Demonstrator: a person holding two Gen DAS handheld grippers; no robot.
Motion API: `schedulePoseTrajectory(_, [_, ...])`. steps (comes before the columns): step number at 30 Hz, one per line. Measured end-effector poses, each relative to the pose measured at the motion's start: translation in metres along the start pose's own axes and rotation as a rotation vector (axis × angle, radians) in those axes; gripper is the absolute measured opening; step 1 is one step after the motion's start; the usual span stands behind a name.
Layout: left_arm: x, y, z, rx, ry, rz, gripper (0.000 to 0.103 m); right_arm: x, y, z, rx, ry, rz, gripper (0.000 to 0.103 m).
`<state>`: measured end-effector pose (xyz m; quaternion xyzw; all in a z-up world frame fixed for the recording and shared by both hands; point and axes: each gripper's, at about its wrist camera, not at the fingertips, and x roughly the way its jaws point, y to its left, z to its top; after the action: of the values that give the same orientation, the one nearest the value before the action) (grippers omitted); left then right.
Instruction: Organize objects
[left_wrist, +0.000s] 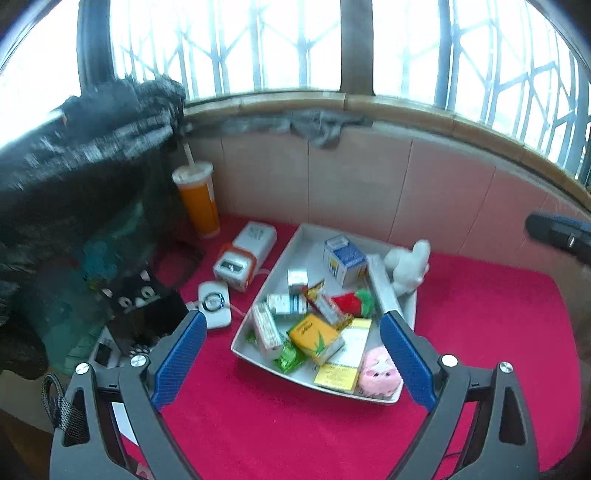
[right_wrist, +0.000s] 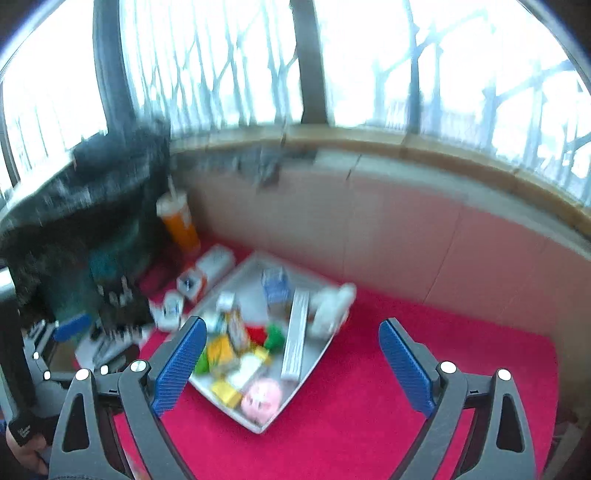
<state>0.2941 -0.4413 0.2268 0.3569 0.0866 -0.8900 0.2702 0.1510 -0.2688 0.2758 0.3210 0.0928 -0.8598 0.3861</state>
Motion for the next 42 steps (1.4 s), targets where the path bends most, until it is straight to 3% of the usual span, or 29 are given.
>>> schedulePoseTrajectory(4, [-0.044, -0.020, 0.014, 0.009, -0.081, 0.042, 0.095, -0.062, -0.020, 0.010, 0.046, -0.212, -0.051, 0.098])
schedulePoseTrajectory(8, [-0.088, -0.045, 0.028, 0.031, -0.160, 0.098, 0.095, -0.128, -0.050, 0.009, 0.196, -0.429, -0.100, 0.103])
schedulePoseTrajectory(12, [-0.132, -0.063, 0.028, 0.016, -0.256, 0.096, 0.095, -0.136, -0.059, -0.002, 0.205, -0.370, 0.023, 0.103])
schedulePoseTrajectory(17, [-0.127, -0.076, 0.022, -0.035, -0.114, 0.083, 0.095, -0.136, -0.051, -0.040, 0.141, -0.294, 0.007, 0.103])
schedulePoseTrajectory(20, [-0.129, -0.082, 0.014, -0.047, -0.087, 0.108, 0.095, -0.135, -0.057, -0.060, 0.140, -0.217, 0.004, 0.103])
schedulePoseTrajectory(25, [-0.133, -0.091, 0.000, -0.075, -0.050, 0.066, 0.095, -0.136, -0.066, -0.082, 0.141, -0.160, -0.034, 0.103])
schedulePoseTrajectory(31, [-0.134, -0.095, -0.012, -0.083, -0.007, 0.058, 0.095, -0.146, -0.064, -0.092, 0.111, -0.151, -0.028, 0.103])
schedulePoseTrajectory(42, [-0.134, -0.104, -0.013, -0.071, -0.009, 0.052, 0.095, -0.151, -0.064, -0.094, 0.067, -0.154, -0.009, 0.103])
